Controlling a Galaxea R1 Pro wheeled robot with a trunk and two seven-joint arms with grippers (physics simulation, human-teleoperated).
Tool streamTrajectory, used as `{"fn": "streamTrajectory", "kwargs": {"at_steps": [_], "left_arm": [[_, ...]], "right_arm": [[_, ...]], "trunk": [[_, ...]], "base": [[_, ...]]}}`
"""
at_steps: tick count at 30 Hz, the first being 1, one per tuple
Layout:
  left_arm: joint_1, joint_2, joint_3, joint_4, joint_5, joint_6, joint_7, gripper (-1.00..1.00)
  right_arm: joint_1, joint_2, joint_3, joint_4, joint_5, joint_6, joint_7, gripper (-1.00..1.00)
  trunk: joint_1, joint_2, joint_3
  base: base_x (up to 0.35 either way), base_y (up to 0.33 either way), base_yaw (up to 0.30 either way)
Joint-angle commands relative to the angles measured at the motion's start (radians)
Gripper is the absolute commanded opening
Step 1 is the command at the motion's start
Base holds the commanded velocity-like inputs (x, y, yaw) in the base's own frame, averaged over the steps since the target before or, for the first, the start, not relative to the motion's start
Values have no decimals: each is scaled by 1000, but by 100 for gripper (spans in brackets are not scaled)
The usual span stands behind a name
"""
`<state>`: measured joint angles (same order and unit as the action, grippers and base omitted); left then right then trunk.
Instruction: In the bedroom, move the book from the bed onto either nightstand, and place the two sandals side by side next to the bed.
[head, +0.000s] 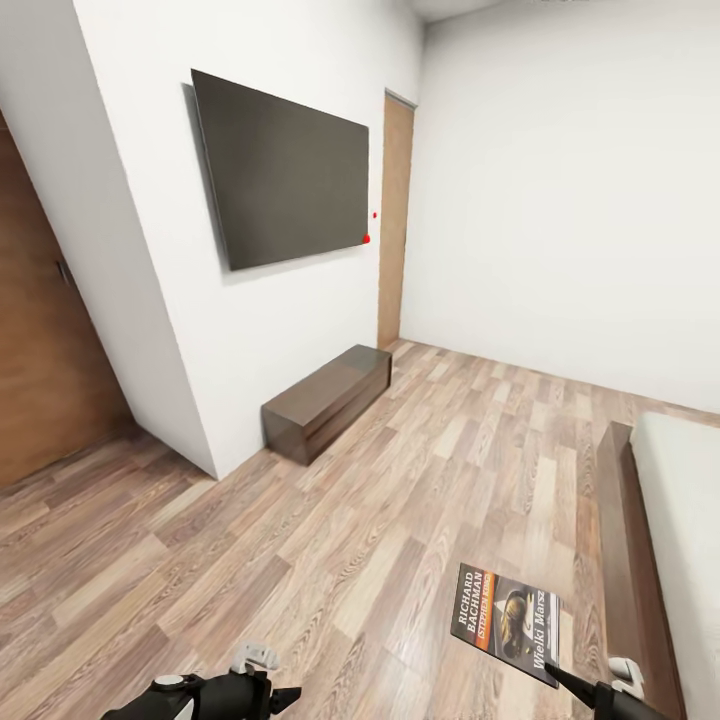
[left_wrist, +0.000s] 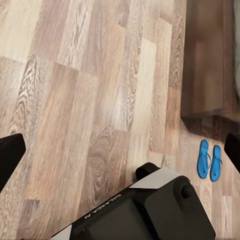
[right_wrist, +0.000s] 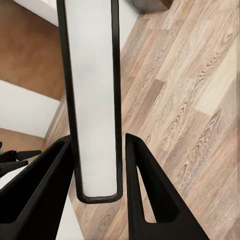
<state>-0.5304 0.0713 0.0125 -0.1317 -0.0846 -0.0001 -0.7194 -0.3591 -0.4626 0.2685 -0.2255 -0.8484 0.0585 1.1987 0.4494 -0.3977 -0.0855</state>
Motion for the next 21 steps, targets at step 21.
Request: {"fn": "streamTrajectory", "kwargs": {"at_steps": [21], "left_arm": [[0,-1,3,-2,-7,0,-3,100]], "right_arm": [[-1,-1,5,0,-11,6,3,-100]], "trunk": [[1,-2,-2]], "base": [[66,0,-194]]}}
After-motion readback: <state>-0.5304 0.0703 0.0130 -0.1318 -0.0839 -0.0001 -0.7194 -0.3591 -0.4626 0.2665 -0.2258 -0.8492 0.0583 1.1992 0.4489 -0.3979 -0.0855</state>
